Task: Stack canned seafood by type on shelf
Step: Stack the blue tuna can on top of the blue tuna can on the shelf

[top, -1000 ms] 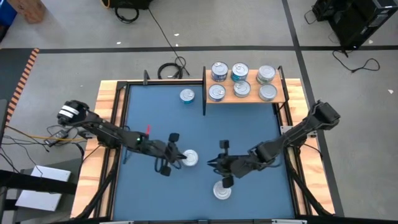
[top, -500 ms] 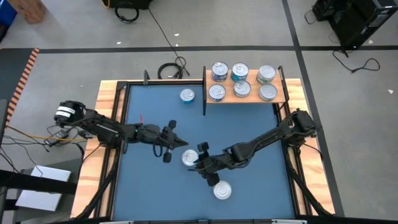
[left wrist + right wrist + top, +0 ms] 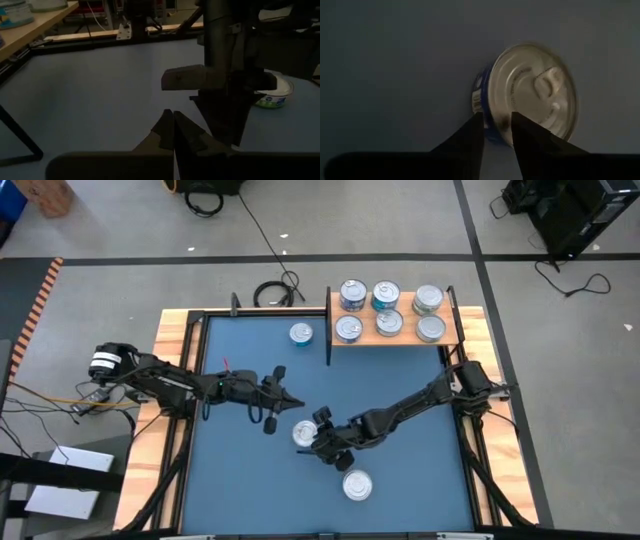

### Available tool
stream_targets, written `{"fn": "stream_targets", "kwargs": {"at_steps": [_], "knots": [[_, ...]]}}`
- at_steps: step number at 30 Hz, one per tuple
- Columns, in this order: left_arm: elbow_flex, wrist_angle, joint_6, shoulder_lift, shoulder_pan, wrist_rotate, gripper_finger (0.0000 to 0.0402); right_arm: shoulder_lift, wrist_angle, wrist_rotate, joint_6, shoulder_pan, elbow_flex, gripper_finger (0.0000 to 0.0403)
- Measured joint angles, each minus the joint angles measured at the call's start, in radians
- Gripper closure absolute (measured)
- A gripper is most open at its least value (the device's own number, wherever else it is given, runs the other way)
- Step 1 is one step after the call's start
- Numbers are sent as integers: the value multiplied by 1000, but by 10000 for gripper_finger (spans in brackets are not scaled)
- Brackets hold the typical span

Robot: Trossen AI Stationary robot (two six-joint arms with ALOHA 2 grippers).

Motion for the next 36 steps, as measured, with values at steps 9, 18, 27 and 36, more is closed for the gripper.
{"fn": "stream_targets", "kwargs": {"at_steps": [9,18,27,36], "knots": [[0,-2,2,0,-1,0,399,23,1,-14,-51,-29,3,332],[0,-1,2,0,-1,0,399,0,-8,-25,-59,-30,-2,394],[0,-1,-1,0,-1,0,399,-101,-29,-43,74,-32,-5,400],[0,-1,-2,0,-3,-15,399,-194,-70,-178,312,-55,-4,402]]}}
